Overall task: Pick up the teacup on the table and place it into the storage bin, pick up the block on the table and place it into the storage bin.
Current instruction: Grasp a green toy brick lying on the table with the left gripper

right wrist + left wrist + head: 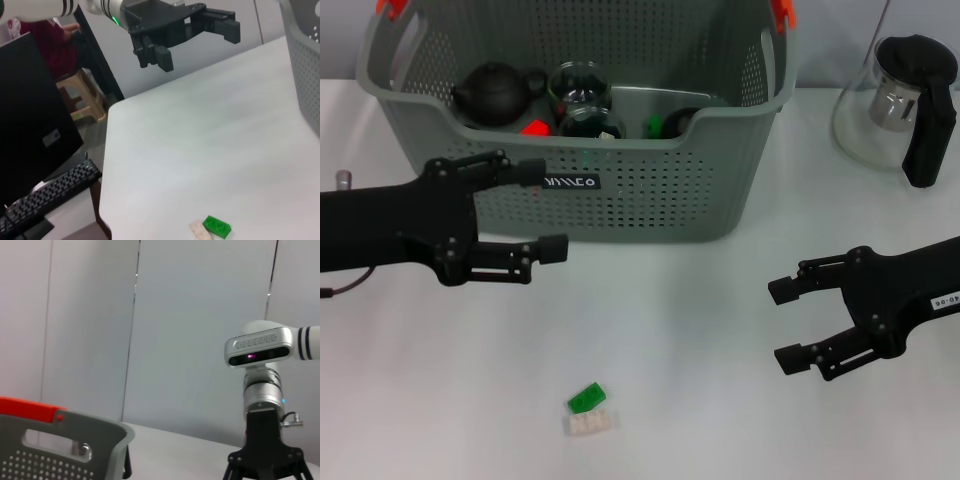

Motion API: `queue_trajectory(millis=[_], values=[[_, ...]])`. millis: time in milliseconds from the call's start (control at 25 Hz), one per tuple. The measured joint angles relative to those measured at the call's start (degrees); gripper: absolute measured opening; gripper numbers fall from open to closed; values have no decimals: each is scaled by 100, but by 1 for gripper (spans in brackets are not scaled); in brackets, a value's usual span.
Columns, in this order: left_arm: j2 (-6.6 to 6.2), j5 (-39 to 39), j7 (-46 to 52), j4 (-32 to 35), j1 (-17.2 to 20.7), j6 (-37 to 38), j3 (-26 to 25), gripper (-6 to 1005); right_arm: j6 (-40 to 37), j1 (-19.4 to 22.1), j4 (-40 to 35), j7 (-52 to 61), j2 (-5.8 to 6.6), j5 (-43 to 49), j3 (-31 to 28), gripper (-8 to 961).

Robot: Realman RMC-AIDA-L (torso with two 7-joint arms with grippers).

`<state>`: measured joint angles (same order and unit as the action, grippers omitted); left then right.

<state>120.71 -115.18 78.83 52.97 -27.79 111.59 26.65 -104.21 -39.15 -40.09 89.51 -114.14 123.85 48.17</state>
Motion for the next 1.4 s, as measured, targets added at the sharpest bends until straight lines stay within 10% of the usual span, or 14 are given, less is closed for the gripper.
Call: queue_trajectory(millis=[1400], values=[[172,-2273,900,1365,-817,-725,3208,916,135,-20,72,394,-79,-19,-709,938]])
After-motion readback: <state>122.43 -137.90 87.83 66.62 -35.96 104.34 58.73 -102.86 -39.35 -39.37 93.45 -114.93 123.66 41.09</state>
